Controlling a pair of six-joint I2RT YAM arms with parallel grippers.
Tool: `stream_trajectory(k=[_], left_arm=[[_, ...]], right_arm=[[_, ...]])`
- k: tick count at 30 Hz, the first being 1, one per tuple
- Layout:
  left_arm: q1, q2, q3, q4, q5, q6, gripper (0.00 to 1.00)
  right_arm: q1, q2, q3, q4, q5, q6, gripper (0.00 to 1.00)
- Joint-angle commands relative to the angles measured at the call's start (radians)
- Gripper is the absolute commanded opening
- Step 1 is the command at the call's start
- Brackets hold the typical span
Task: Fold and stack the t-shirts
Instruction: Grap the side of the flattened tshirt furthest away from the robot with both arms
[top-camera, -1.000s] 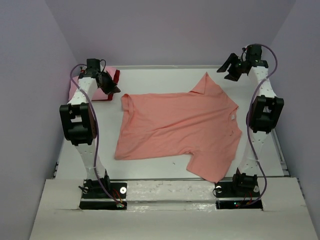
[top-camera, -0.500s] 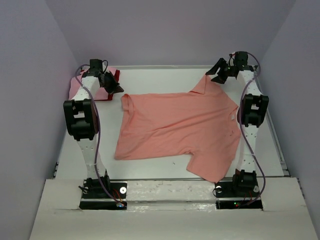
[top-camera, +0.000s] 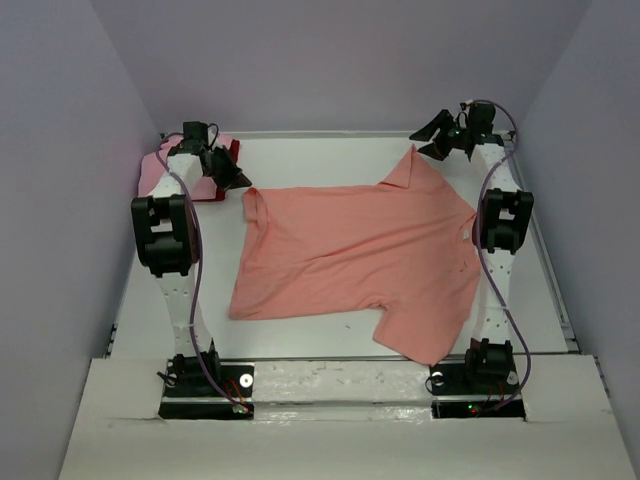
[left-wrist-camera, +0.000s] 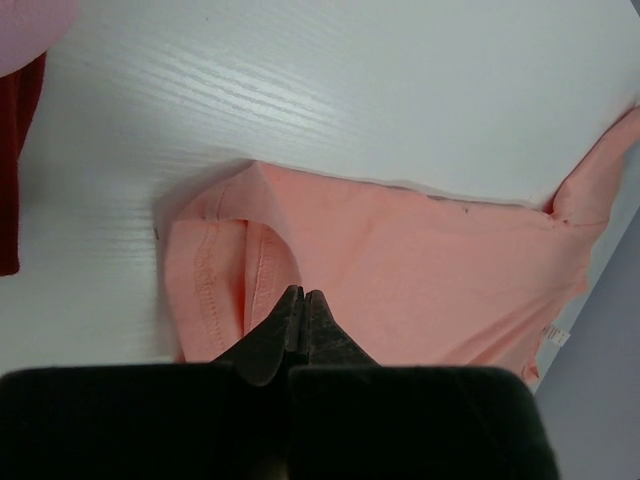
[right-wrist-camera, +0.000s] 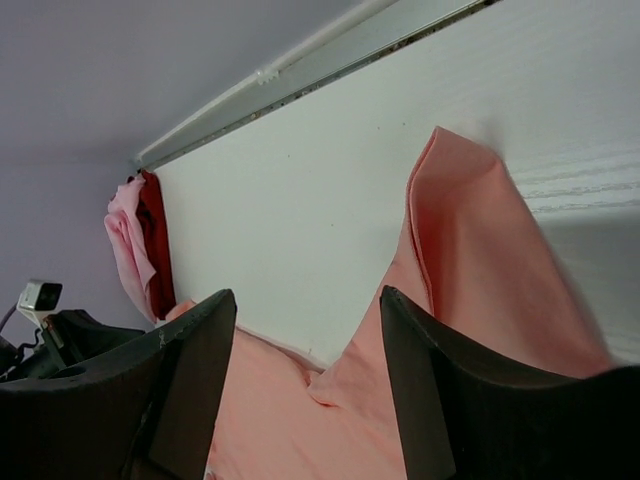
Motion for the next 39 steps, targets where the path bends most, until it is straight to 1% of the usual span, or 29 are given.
stream_trajectory(k=[1, 3, 4, 5, 6, 7, 9, 10, 11, 12, 13, 14, 17, 28, 39], left_arm=[[-0.003, -0.005, 0.052, -0.015, 0.024, 0.023, 0.0], [-0.003, 0.001, 0.054, -0.016, 0.025, 0.021, 0.01], [-0.003, 0.009, 0.055, -0.016, 0.03, 0.017, 0.05], [-0.003, 0.013, 0.057, -0.021, 0.027, 0.014, 0.12], [-0.003, 0.017, 0.057, -0.021, 0.024, 0.009, 0.14], [-0.003, 0.018, 0.058, -0.025, 0.019, 0.006, 0.19], [-0.003, 0.023, 0.07, -0.037, -0.012, 0.004, 0.35], [-0.003, 0.027, 0.083, -0.051, -0.028, 0.004, 0.39], [-0.003, 0.03, 0.09, -0.065, -0.033, 0.009, 0.47], [-0.003, 0.036, 0.098, -0.071, -0.036, 0.014, 0.49], [-0.003, 0.047, 0.115, -0.077, -0.036, 0.017, 0.5], [-0.003, 0.053, 0.123, -0.091, -0.035, 0.023, 0.52], [-0.003, 0.072, 0.15, -0.111, -0.036, 0.031, 0.53], [-0.003, 0.101, 0.155, -0.113, -0.03, 0.026, 0.54], [-0.007, 0.145, 0.172, -0.105, -0.03, -0.014, 0.55]], right_arm=[[-0.003, 0.016, 0.029, 0.123, -0.024, 0.02, 0.65], [-0.003, 0.016, 0.022, 0.149, -0.027, 0.021, 0.66], [-0.003, 0.022, 0.019, 0.166, -0.03, 0.021, 0.66], [-0.003, 0.026, 0.02, 0.172, -0.029, 0.021, 0.66], [-0.003, 0.029, 0.023, 0.177, -0.029, 0.021, 0.66], [-0.003, 0.032, 0.023, 0.183, -0.027, 0.018, 0.66], [-0.003, 0.04, 0.023, 0.192, -0.023, 0.011, 0.69], [-0.003, 0.048, 0.025, 0.195, -0.018, 0.014, 0.69], [-0.003, 0.052, 0.028, 0.2, -0.018, 0.017, 0.71], [-0.003, 0.057, 0.028, 0.207, -0.023, 0.023, 0.72], [-0.003, 0.063, 0.029, 0.215, -0.023, 0.038, 0.74], [-0.003, 0.075, 0.04, 0.215, -0.02, 0.044, 0.78], [-0.003, 0.091, 0.048, 0.227, -0.015, 0.064, 0.8], [0.007, 0.134, 0.077, 0.259, 0.014, 0.091, 0.78], [0.016, 0.154, 0.081, 0.275, 0.02, 0.087, 0.77]])
